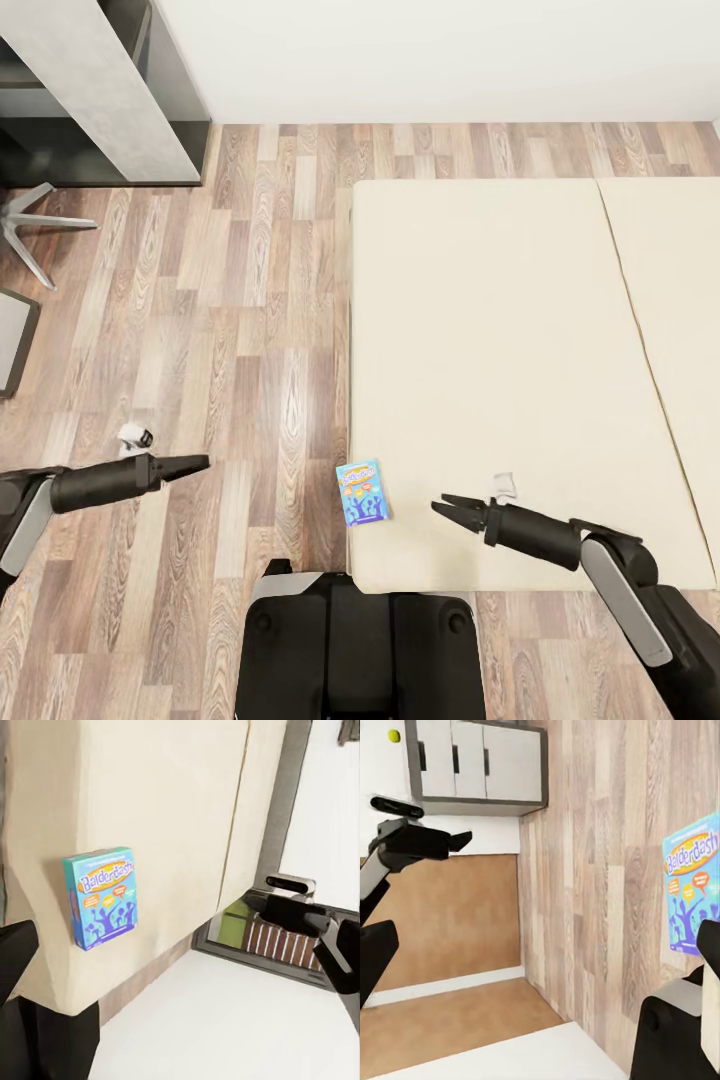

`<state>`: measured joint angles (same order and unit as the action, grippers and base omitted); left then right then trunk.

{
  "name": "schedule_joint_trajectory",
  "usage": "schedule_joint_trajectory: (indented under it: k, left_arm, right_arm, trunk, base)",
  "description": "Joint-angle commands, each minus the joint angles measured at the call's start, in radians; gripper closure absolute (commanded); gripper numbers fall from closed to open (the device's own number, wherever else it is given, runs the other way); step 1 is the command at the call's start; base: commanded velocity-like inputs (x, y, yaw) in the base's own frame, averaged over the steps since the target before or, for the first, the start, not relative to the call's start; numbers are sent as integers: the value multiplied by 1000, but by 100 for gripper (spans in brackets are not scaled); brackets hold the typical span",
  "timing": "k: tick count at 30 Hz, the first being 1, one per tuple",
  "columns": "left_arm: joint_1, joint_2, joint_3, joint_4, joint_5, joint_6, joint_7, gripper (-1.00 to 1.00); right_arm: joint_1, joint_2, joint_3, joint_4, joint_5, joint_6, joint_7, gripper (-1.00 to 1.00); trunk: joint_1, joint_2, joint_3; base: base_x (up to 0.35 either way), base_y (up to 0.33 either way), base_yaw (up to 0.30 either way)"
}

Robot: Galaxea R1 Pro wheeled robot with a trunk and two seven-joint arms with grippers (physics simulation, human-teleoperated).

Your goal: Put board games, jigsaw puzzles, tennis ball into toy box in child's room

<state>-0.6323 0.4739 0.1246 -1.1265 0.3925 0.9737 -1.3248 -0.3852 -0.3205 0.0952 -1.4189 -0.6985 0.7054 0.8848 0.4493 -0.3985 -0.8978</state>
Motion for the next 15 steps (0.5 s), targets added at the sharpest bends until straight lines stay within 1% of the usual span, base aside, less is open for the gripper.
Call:
schedule_joint_trajectory:
  k: [1, 3, 5, 7, 11, 15]
  left_arm:
    - [22, 2, 40, 7, 2, 6, -3, -100]
    - [44, 3, 74, 11, 1, 5, -4, -100]
    - [64, 3, 99, 14, 1, 4, -5, -100]
    - [100, 4, 128, 17, 4, 3, -7, -100]
    - [126, 5, 141, 18, 2, 2, -14, -100]
    - [145, 10, 170, 17, 4, 2, -24, -100]
  right_arm:
    - [5, -1, -9, 0, -10, -2, 17, -100]
    - [9, 0, -15, 0, -11, -9, 37, -100]
    - [11, 1, -19, 0, -12, -14, 54, -100]
    - [14, 3, -23, -1, -12, -20, 74, -100]
    - [15, 9, -24, -1, -9, -35, 82, -100]
    - [15, 19, -25, 1, -7, -71, 85, -100]
  trunk:
    - [1, -2, -1]
    - [1, -2, -1]
    - [1, -2, -1]
    - [1, -2, -1]
    - [1, -2, -1]
    - [1, -2, -1]
  base:
    - [0, 0, 0]
    - [0, 0, 0]
    - [0, 0, 0]
    - [0, 0, 0]
    - [0, 0, 0]
    - [0, 0, 0]
